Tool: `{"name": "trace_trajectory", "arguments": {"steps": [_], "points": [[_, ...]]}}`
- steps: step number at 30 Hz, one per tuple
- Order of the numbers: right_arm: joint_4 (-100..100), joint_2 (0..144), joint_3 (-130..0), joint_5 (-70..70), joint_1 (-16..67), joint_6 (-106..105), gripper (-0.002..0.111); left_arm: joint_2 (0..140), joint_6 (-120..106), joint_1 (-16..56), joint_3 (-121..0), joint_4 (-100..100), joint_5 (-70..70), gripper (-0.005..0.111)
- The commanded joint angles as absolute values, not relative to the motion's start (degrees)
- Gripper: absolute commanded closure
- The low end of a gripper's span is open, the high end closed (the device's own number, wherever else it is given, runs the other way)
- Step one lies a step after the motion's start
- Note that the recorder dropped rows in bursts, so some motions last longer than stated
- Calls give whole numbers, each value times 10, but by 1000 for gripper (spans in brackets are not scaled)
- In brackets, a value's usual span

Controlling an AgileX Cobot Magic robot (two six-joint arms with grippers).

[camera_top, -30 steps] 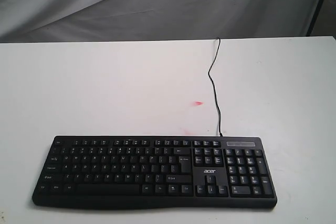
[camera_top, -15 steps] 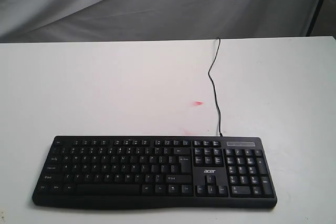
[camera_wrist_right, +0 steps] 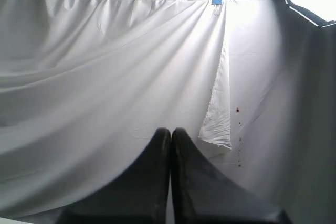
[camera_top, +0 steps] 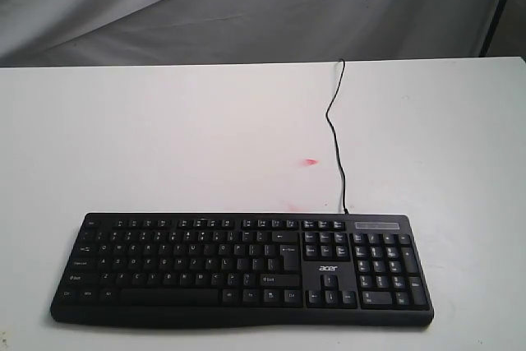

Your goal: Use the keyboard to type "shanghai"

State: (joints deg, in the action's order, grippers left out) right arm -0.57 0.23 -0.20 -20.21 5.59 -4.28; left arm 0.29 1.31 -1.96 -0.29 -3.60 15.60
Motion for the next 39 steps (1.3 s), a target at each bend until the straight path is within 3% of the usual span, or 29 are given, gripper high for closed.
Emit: {"name": "trace_trajectory", "arguments": {"steps": [1,25,39], "points": [[-5,0,0,-208,52,-43,108,0,14,-18,0,-36,152,106],[4,0,0,-219,52,6,108,0,14,-18,0,-36,152,106],[31,0,-80,-177,52,30,108,0,14,-18,0,-36,152,106]]}}
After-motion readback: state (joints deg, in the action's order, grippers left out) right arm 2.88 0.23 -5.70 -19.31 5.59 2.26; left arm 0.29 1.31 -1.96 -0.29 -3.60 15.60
